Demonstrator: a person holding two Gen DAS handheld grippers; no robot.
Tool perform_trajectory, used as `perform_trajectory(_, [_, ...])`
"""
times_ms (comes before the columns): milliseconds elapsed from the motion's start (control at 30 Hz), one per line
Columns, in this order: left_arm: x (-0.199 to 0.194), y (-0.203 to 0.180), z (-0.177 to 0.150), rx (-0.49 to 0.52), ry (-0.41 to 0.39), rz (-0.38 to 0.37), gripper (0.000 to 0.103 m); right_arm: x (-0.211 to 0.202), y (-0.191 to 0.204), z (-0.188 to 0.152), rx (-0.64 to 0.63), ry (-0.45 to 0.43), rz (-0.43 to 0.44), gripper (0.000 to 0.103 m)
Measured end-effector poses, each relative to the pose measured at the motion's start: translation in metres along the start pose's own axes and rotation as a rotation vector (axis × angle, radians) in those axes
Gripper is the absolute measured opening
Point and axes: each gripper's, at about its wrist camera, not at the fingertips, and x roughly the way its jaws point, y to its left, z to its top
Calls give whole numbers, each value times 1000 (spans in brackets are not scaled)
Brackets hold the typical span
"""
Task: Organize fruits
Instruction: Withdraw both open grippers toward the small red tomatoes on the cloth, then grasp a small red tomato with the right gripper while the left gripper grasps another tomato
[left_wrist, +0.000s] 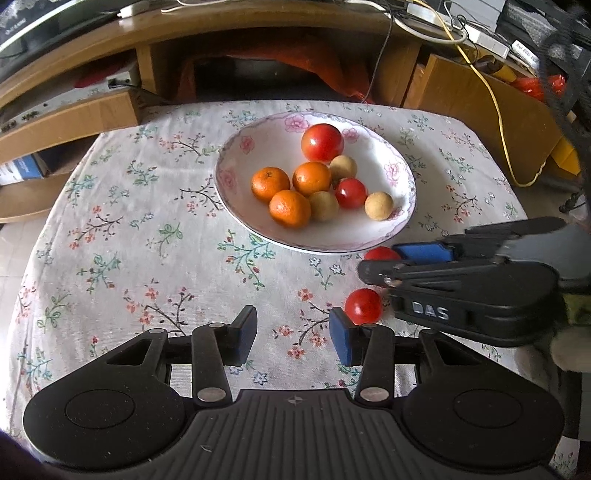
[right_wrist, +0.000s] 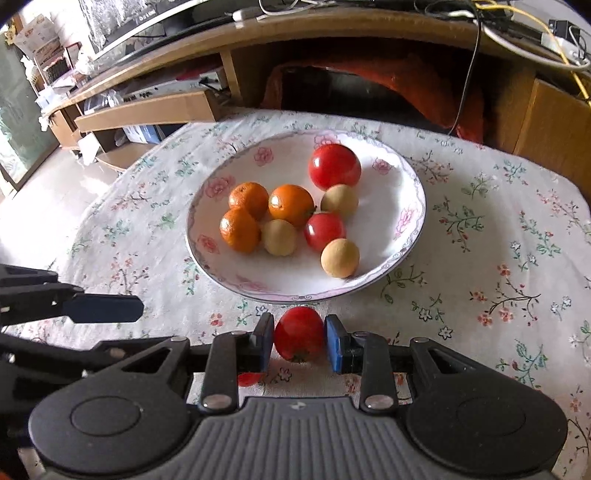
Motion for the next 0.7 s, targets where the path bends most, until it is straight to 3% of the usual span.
perform_trajectory(700, [32,-33,15,3,22,-88,55,-31,-46,-10,111,-19,-82,31])
